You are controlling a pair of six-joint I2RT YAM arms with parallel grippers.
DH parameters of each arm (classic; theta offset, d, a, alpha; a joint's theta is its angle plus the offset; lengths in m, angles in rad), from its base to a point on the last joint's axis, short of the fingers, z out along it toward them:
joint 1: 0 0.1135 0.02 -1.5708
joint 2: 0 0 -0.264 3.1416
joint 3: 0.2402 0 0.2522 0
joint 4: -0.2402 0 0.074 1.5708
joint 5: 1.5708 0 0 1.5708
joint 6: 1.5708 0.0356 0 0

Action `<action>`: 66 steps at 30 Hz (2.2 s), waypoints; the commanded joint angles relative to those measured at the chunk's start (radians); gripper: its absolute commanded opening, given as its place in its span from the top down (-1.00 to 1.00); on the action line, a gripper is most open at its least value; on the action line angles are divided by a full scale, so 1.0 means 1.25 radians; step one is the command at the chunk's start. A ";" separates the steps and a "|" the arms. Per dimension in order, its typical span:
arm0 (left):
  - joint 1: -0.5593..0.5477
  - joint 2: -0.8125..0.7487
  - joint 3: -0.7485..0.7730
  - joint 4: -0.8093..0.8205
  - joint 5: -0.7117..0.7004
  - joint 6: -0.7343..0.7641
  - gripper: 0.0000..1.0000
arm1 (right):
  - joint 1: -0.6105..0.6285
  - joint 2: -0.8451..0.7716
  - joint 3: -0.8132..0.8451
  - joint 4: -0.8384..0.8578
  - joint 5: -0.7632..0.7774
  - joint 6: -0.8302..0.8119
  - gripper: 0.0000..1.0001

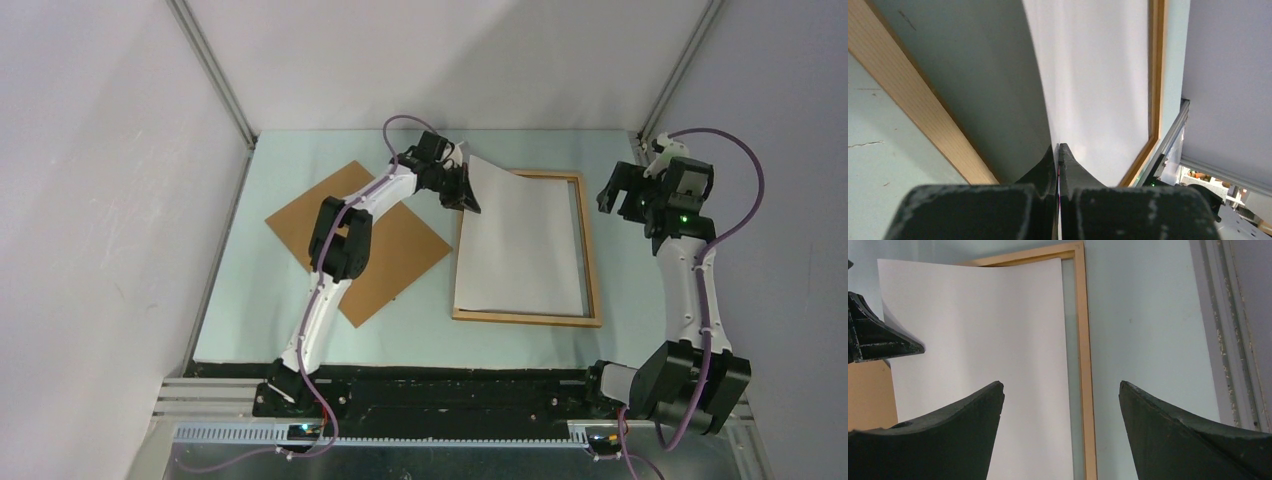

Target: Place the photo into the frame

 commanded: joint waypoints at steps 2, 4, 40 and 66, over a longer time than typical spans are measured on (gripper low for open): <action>-0.010 0.005 0.035 0.000 -0.033 -0.020 1.00 | -0.004 -0.009 -0.019 0.029 -0.006 -0.003 -0.77; -0.012 0.007 0.037 0.001 -0.038 -0.021 1.00 | -0.004 -0.011 -0.027 0.034 -0.007 -0.004 -0.77; -0.028 0.051 0.089 0.024 -0.098 -0.085 1.00 | -0.016 -0.004 -0.067 0.055 -0.020 0.001 -0.76; -0.033 0.018 0.015 0.040 -0.148 -0.131 1.00 | -0.022 -0.004 -0.069 0.052 -0.033 0.000 -0.76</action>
